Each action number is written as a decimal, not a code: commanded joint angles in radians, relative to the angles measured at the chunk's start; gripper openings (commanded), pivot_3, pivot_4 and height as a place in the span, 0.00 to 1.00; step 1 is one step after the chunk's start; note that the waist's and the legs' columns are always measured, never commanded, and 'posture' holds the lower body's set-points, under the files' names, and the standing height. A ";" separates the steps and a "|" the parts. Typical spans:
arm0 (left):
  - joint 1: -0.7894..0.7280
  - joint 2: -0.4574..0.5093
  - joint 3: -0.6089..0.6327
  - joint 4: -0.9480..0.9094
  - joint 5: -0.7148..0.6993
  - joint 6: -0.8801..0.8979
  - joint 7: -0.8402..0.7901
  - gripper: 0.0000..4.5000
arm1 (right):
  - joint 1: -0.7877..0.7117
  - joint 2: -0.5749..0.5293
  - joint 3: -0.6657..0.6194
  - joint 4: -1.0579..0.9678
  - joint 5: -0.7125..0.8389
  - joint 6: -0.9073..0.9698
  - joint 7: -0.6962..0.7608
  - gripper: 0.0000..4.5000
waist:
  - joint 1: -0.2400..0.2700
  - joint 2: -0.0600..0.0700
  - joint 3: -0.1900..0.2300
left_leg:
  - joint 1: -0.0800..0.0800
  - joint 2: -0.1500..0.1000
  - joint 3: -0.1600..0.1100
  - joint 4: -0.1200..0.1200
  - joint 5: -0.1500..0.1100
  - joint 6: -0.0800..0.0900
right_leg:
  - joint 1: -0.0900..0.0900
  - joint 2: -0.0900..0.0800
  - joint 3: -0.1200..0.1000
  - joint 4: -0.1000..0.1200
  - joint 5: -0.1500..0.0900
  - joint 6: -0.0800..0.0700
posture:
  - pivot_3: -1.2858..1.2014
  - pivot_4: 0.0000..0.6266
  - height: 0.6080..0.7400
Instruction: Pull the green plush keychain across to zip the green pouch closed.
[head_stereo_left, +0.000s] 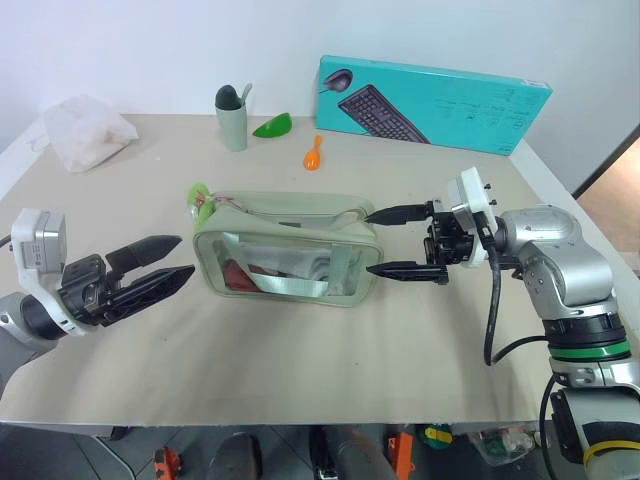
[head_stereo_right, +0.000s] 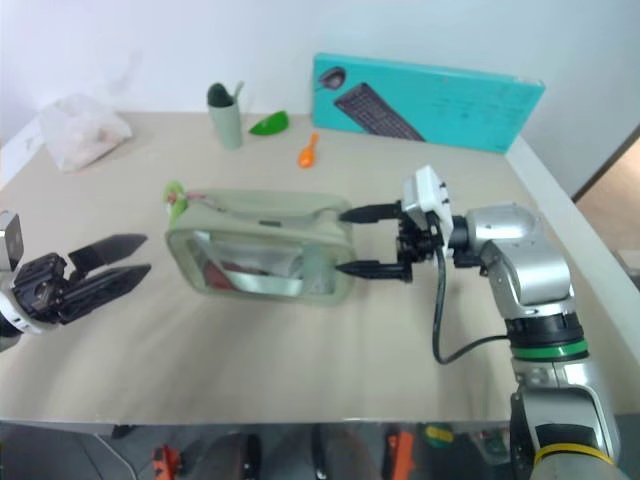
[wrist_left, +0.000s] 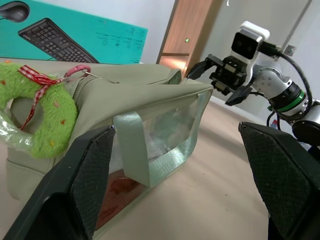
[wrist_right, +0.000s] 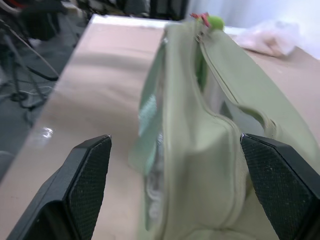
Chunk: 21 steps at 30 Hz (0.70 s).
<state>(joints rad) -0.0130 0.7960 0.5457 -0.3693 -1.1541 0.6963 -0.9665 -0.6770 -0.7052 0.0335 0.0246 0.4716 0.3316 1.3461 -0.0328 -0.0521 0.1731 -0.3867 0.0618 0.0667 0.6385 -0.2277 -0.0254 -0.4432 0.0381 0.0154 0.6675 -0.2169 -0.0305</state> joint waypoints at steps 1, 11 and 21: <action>-0.016 0.002 0.013 -0.012 -0.004 -0.016 -0.005 0.92 | -0.007 0.005 0.007 -0.018 -0.037 -0.049 -0.019 0.95 | 0.000 0.000 0.000 | 0.000 0.000 0.000 0.000 0.000 0.000 | 0.000 0.000 0.000 0.000 0.000 0.000 | 0.52 0.24 1.00; -0.057 -0.049 0.083 0.031 -0.050 -0.034 0.081 0.92 | -0.025 0.041 0.048 0.040 -0.113 -0.131 -0.036 0.29 | 0.000 0.000 0.000 | 0.000 0.000 0.000 0.000 0.000 0.000 | 0.000 0.000 0.000 0.000 0.000 0.000 | 0.52 0.24 1.00; -0.187 -0.094 -0.004 0.223 0.147 -0.079 0.263 0.92 | -0.010 0.044 0.048 0.013 -0.108 -0.115 -0.033 0.01 | 0.001 0.000 0.000 | 0.000 0.000 0.000 0.000 0.000 0.000 | 0.000 0.000 0.000 0.000 0.000 0.000 | 0.52 0.24 1.00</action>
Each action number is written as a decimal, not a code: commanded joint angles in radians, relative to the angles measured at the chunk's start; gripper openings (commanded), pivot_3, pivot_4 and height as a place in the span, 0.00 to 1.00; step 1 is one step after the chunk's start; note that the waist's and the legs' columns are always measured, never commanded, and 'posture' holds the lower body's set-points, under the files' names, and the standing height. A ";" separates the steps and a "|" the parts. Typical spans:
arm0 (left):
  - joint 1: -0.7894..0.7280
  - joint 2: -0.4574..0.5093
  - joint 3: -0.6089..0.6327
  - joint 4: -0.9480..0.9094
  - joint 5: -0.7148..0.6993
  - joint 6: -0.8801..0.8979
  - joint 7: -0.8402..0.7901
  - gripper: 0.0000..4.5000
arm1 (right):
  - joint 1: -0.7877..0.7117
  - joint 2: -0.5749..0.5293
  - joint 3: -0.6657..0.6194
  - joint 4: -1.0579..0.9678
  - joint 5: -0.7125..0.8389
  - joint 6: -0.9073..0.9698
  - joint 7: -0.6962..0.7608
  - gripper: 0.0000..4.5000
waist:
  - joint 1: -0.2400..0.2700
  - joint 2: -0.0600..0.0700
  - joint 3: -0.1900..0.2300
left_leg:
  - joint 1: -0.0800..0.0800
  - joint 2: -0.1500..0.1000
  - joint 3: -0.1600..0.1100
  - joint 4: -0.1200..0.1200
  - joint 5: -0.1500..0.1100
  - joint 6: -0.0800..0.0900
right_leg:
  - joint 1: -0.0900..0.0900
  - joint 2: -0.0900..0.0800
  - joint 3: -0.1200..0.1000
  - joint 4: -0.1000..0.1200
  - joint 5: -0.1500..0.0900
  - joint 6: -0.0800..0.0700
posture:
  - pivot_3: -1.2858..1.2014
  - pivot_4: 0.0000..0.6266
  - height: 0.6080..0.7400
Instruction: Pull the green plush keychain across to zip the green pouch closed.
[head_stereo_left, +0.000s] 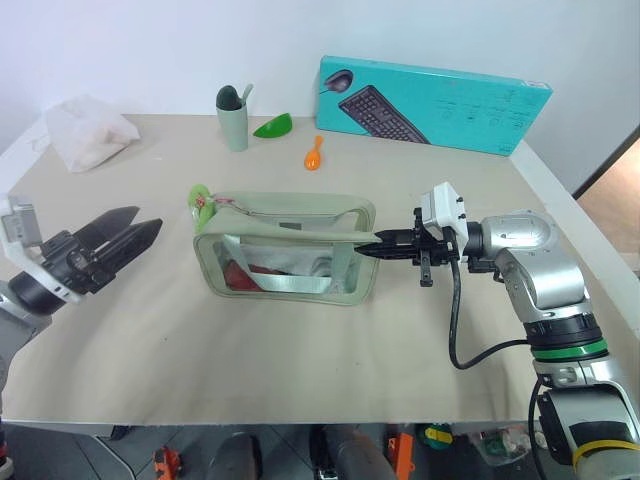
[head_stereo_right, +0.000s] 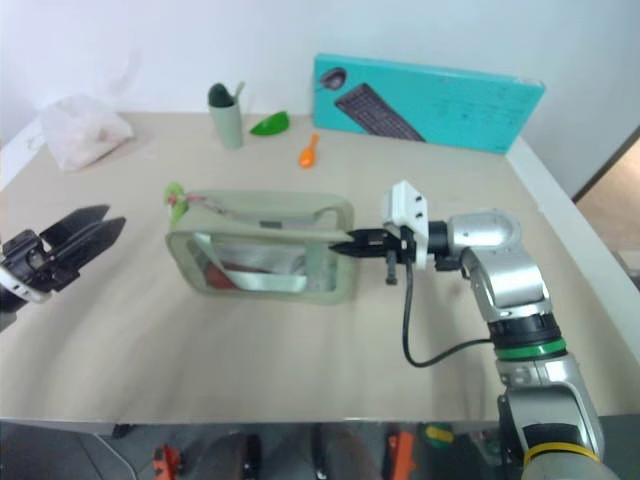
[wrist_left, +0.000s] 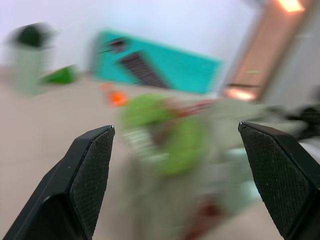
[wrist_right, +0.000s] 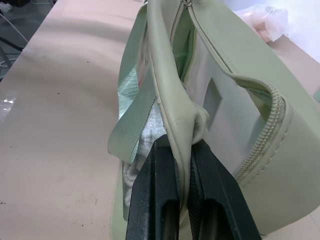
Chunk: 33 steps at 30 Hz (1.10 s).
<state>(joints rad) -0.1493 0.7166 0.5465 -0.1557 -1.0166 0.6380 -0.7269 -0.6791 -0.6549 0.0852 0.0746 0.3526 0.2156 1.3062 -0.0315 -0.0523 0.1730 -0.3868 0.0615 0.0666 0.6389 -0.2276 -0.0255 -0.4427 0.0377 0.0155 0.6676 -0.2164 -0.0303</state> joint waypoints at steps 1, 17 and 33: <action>-0.072 -0.025 -0.006 0.023 0.010 -0.021 0.035 0.92 | -0.005 -0.007 -0.004 -0.041 0.010 0.001 0.006 0.01 | 0.000 0.000 0.000 | 0.000 0.000 0.000 0.000 0.000 0.000 | 0.000 0.000 0.000 0.000 0.000 0.000 | 0.52 0.24 1.00; -0.235 -0.099 -0.189 0.204 0.170 0.006 0.063 0.92 | 0.033 -0.023 -0.030 -0.090 0.021 0.018 -0.022 0.01 | -0.002 0.000 0.000 | 0.000 0.000 0.000 0.000 0.000 0.000 | 0.000 0.000 0.000 0.000 0.000 0.001 | 0.52 0.24 1.00; -0.300 -0.166 -0.192 0.230 0.180 0.015 0.040 0.92 | 0.042 -0.025 -0.027 -0.095 0.023 0.011 -0.036 0.01 | 0.000 -0.001 0.000 | -0.001 -0.001 0.000 0.001 0.000 -0.001 | 0.000 -0.001 0.000 0.000 0.001 0.001 | 0.52 0.24 1.00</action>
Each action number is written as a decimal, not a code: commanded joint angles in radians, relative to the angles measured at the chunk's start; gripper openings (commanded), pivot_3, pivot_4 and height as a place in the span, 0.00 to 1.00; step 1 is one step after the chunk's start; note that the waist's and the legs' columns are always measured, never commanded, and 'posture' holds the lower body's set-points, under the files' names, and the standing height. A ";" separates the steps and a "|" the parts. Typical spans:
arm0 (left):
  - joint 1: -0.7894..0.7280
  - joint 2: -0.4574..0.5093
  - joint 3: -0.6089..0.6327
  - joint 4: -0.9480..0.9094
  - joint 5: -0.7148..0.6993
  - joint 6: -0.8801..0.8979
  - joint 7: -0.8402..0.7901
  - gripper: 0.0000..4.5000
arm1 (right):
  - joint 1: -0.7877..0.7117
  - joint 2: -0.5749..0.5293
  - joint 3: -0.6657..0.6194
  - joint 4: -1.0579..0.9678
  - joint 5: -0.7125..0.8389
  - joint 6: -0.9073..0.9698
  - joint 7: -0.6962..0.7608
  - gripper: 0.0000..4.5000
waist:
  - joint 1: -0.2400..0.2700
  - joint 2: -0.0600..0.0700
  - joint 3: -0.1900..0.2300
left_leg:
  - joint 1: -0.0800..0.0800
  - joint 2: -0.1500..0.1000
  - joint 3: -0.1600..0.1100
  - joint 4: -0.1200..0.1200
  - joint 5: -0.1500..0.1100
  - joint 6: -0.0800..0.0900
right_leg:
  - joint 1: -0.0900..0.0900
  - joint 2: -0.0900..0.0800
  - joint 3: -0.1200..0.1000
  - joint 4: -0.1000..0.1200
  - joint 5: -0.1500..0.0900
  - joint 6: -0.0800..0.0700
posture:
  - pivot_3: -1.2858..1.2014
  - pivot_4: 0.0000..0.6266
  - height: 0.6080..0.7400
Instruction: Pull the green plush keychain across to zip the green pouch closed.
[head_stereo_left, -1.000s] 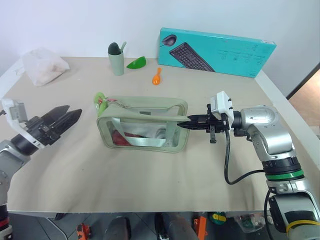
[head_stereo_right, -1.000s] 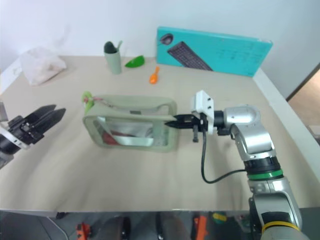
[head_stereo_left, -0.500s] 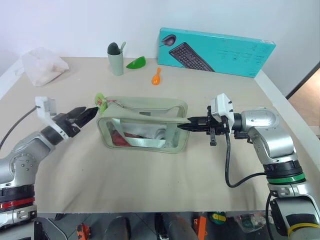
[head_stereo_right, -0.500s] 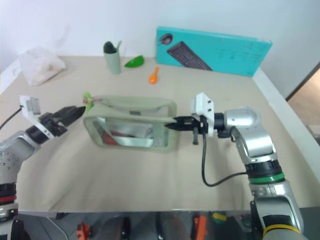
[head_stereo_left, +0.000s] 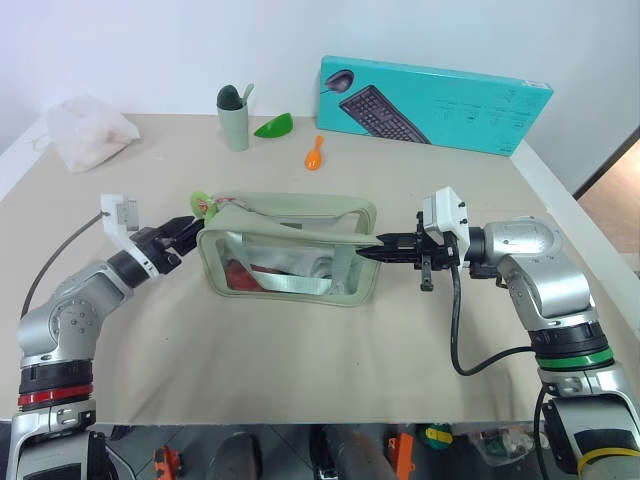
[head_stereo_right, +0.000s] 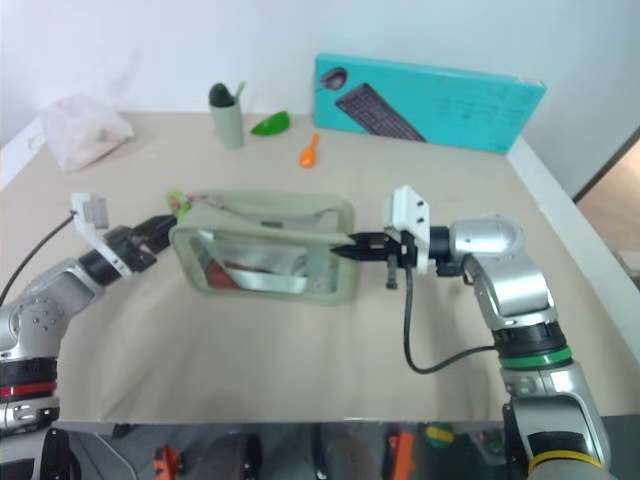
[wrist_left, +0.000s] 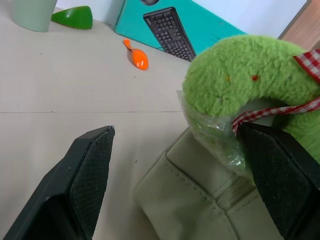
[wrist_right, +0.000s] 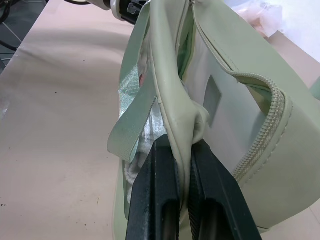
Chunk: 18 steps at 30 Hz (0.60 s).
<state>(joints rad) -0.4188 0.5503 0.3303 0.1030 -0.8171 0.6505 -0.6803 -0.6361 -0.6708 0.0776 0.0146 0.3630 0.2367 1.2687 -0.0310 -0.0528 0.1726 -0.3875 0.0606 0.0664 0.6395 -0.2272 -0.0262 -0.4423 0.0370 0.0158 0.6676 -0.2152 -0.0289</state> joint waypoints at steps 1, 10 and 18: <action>-0.032 -0.001 0.025 -0.029 -0.020 0.005 -0.005 0.86 | -0.003 -0.009 -0.019 -0.032 0.012 -0.011 0.002 0.00 | 0.000 0.000 0.000 | 0.000 0.000 0.000 0.000 0.000 0.000 | 0.000 0.000 0.000 0.000 0.000 0.000 | 0.52 0.24 1.00; -0.018 -0.020 0.032 -0.091 -0.056 0.029 0.002 0.22 | -0.011 -0.007 -0.013 -0.019 0.005 -0.022 0.002 0.00 | 0.000 0.000 0.000 | 0.000 0.000 0.000 0.000 0.000 0.000 | 0.000 0.000 0.000 0.000 0.000 0.000 | 0.52 0.24 1.00; -0.063 -0.034 0.044 -0.122 -0.056 -0.018 0.006 0.01 | -0.012 -0.006 -0.008 -0.013 0.001 -0.030 0.006 0.00 | 0.001 0.000 0.000 | 0.000 -0.001 0.000 0.000 0.000 0.000 | 0.000 -0.001 0.000 0.000 0.000 0.000 | 0.52 0.24 1.00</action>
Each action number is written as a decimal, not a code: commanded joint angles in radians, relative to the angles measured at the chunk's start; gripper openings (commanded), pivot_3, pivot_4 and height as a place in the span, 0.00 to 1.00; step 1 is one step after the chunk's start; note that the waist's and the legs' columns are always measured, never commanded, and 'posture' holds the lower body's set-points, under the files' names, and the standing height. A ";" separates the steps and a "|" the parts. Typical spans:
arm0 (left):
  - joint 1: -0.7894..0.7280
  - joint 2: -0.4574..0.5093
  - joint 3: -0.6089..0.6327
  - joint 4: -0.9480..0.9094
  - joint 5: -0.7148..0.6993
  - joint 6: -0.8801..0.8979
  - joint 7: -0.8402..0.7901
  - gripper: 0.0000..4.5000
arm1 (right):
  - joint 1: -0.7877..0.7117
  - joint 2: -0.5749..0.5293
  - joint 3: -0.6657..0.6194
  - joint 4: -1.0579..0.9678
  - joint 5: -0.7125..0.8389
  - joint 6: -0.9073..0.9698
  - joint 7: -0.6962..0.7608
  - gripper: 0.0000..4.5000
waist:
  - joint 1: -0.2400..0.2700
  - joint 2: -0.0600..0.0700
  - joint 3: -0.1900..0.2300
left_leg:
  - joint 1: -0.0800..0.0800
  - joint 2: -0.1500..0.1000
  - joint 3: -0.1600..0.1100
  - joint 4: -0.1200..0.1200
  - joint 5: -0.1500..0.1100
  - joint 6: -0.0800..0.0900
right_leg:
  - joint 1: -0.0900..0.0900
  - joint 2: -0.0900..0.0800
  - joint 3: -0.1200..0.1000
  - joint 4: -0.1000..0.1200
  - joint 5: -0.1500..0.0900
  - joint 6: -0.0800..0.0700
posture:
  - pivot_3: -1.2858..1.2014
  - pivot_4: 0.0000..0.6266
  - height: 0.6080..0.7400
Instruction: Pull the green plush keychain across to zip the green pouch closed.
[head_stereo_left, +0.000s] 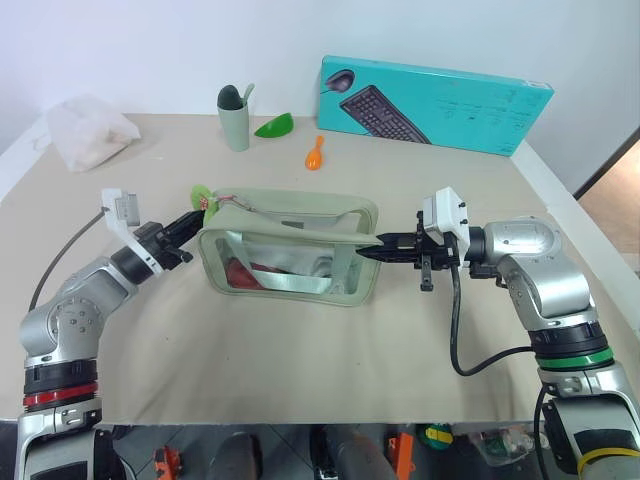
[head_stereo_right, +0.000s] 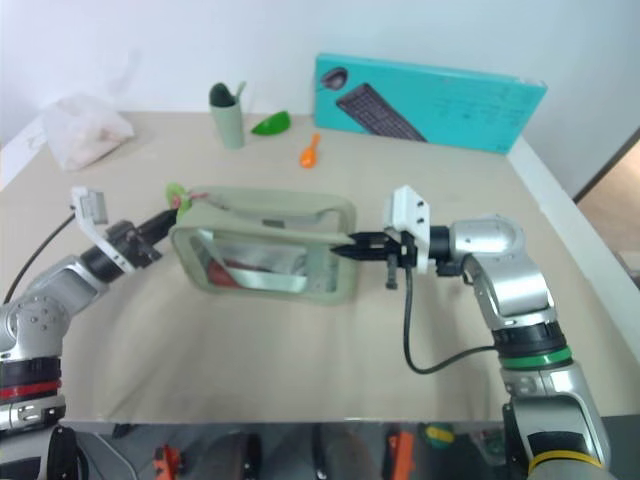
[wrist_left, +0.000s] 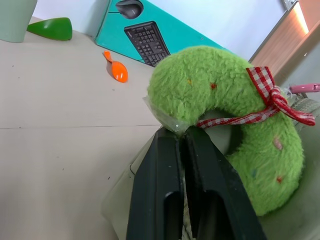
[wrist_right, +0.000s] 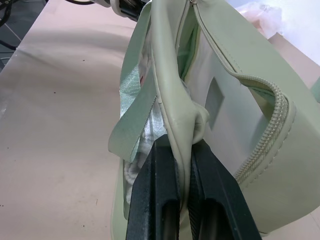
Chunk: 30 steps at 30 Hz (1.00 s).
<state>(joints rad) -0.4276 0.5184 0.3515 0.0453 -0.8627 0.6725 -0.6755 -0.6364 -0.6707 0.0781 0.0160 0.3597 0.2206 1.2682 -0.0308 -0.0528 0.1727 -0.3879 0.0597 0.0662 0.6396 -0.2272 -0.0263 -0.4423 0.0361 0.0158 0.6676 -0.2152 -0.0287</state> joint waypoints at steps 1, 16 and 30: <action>-0.070 -0.004 0.024 -0.073 -0.017 -0.042 0.005 0.01 | -0.013 -0.005 -0.008 -0.012 0.004 -0.015 0.008 0.00 | 0.001 0.000 0.000 | 0.000 0.000 0.000 0.000 0.000 0.000 | 0.000 0.000 0.000 0.000 0.000 0.000 | 0.52 0.24 1.00; -0.176 0.069 -0.174 -0.191 0.031 0.056 -0.063 0.01 | -0.007 -0.003 -0.011 -0.020 0.002 -0.015 0.001 0.00 | 0.004 0.000 0.000 | 0.000 -0.004 0.000 0.001 0.000 0.000 | 0.000 -0.001 0.001 0.000 0.001 0.001 | 0.52 0.24 1.00; -0.162 0.051 -0.096 -0.158 0.013 0.084 -0.025 0.60 | -0.010 -0.007 -0.009 -0.020 0.006 -0.012 -0.001 0.00 | 0.004 0.000 0.000 | 0.000 -0.004 0.000 0.001 0.000 0.000 | 0.001 -0.002 0.001 0.000 0.001 0.001 | 0.52 0.24 1.00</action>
<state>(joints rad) -0.5949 0.5681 0.2311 -0.0876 -0.8283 0.7505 -0.6957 -0.6337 -0.6698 0.0818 0.0216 0.3575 0.2151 1.2630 -0.0269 -0.0525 0.1726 -0.3882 0.0556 0.0662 0.6410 -0.2268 -0.0263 -0.4417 0.0338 0.0165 0.6676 -0.2144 -0.0273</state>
